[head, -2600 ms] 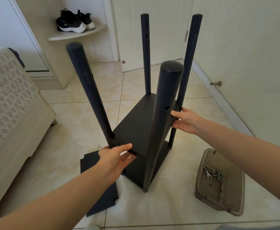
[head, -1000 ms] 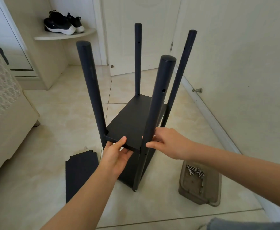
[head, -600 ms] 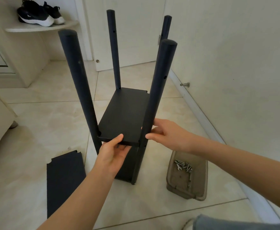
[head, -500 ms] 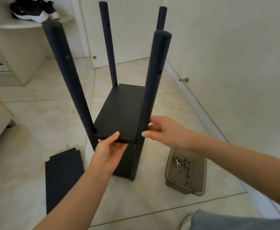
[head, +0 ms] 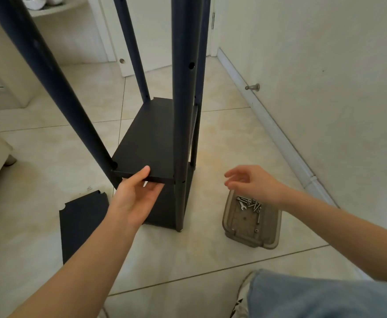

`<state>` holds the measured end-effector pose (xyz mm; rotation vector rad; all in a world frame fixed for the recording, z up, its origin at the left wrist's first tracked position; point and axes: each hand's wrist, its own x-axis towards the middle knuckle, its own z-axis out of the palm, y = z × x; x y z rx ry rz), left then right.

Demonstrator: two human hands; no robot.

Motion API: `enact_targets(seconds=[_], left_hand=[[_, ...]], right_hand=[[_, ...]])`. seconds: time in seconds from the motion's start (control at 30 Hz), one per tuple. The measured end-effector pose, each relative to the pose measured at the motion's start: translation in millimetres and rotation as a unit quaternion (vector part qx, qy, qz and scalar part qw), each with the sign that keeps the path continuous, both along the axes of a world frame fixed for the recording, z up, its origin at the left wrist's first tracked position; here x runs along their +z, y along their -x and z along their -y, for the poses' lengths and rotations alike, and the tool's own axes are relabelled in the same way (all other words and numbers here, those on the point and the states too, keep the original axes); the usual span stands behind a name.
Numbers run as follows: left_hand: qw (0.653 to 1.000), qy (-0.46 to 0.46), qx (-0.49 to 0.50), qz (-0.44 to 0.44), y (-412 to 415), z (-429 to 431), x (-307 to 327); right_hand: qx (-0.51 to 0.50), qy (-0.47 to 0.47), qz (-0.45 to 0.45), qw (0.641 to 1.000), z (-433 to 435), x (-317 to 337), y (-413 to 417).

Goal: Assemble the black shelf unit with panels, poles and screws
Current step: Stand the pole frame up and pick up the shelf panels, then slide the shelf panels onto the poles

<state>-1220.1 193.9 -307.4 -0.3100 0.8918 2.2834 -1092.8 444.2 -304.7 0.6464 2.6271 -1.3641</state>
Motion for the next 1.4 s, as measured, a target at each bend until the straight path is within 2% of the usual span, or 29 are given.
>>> enact_targets(seconds=[0.13, 0.27, 0.6, 0.83, 1.13, 1.3, 1.4], left_hand=[[1.0, 0.0, 0.013, -0.007, 0.6, -0.7, -1.4], [1.0, -0.007, 0.012, -0.008, 4.0, 1.6, -4.7], [0.998, 0.015, -0.036, -0.05, 8.6, 8.8, -12.5], [0.998, 0.038, -0.014, -0.045, 4.8, 2.4, -4.7], [0.998, 0.022, -0.019, -0.051, 3.7, 3.5, -5.2], [0.999, -0.005, -0.013, -0.048, 3.7, 3.9, -6.9], [0.999, -0.029, -0.004, -0.024, 2.4, 2.8, -8.8]], right_hand=[[-0.048, -0.056, 0.105, 0.992, -33.1, -63.1, -15.2], [-0.082, -0.083, 0.165, 0.979, -55.3, -113.6, -18.6], [-0.015, -0.175, 0.252, 0.952, -82.1, -190.1, 21.7], [-0.01, -0.202, 0.265, 0.943, -83.0, -217.0, 27.2], [-0.024, -0.261, 0.248, 0.933, -71.1, -226.6, 19.0], [-0.069, -0.22, 0.221, 0.948, -64.8, -209.6, 19.6], [-0.073, -0.2, 0.167, 0.963, -51.7, -183.3, 18.5]])
